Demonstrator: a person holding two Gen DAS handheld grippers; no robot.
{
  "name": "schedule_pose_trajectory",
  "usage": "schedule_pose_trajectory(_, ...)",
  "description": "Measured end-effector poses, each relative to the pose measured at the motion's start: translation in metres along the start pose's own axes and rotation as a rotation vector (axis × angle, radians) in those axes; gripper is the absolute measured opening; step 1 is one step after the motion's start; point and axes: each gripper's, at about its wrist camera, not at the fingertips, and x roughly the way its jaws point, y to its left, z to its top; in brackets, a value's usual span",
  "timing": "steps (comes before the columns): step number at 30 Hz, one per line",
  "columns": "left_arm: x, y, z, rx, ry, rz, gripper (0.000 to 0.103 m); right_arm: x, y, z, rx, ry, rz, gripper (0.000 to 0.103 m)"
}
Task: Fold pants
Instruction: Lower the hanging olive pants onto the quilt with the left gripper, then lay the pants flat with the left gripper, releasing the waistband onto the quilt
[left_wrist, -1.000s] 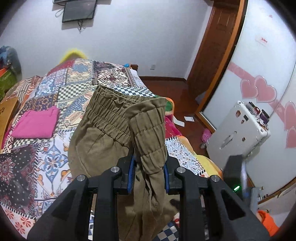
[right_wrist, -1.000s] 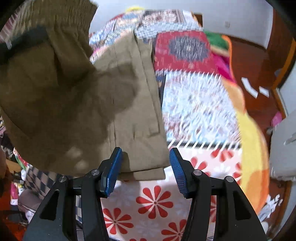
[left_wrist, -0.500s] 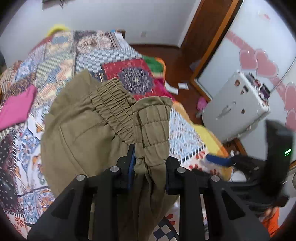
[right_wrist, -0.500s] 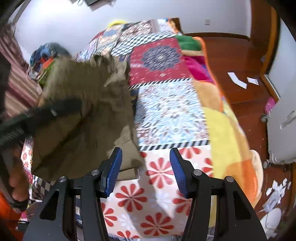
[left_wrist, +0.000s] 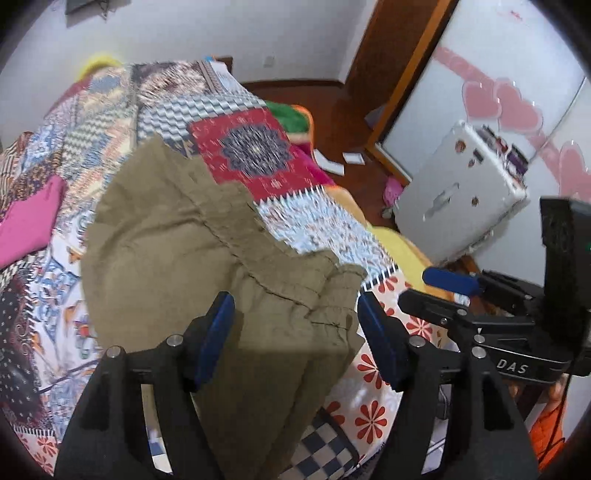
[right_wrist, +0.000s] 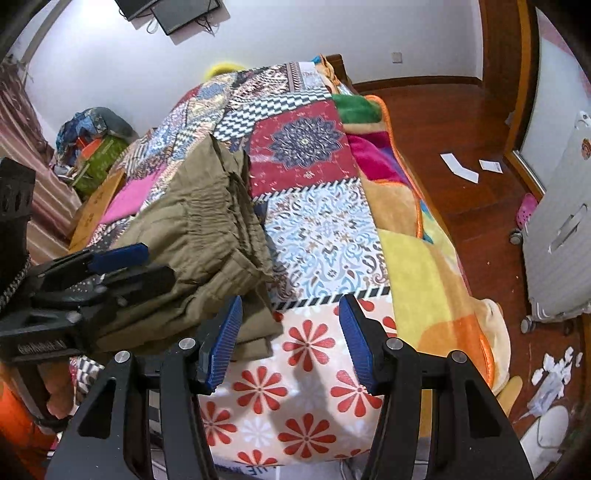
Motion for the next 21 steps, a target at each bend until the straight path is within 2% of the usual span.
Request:
schedule_pose_trajectory(2,-0.014,0.017,0.003,-0.030,-0.038,0.015,0.075,-0.002,0.004,0.001,-0.009,-0.005,0.008,0.055)
schedule_pose_trajectory(5,-0.032,0.054,0.010,-0.089,-0.095,0.086,0.077,0.000,0.012,0.000,-0.028,-0.002,0.019,0.055)
schedule_pose_trajectory(8,-0.037,0.097,0.015,-0.153,-0.105,0.167,0.077,0.009,0.021,-0.002,-0.049,0.019,0.024,0.055)
schedule_pose_trajectory(11,-0.028,0.138,0.017,-0.209,-0.076,0.222,0.077,0.024,0.026,-0.008,-0.051,0.062,0.033,0.055)
schedule_pose_trajectory(15,-0.001,0.179,0.016,-0.284,0.005,0.180,0.077,0.040,0.029,-0.018,-0.044,0.114,0.029,0.055)
schedule_pose_trajectory(21,0.040,0.186,0.010,-0.275,0.088,0.153,0.077,0.062,0.021,-0.020,-0.026,0.171,0.001,0.055)
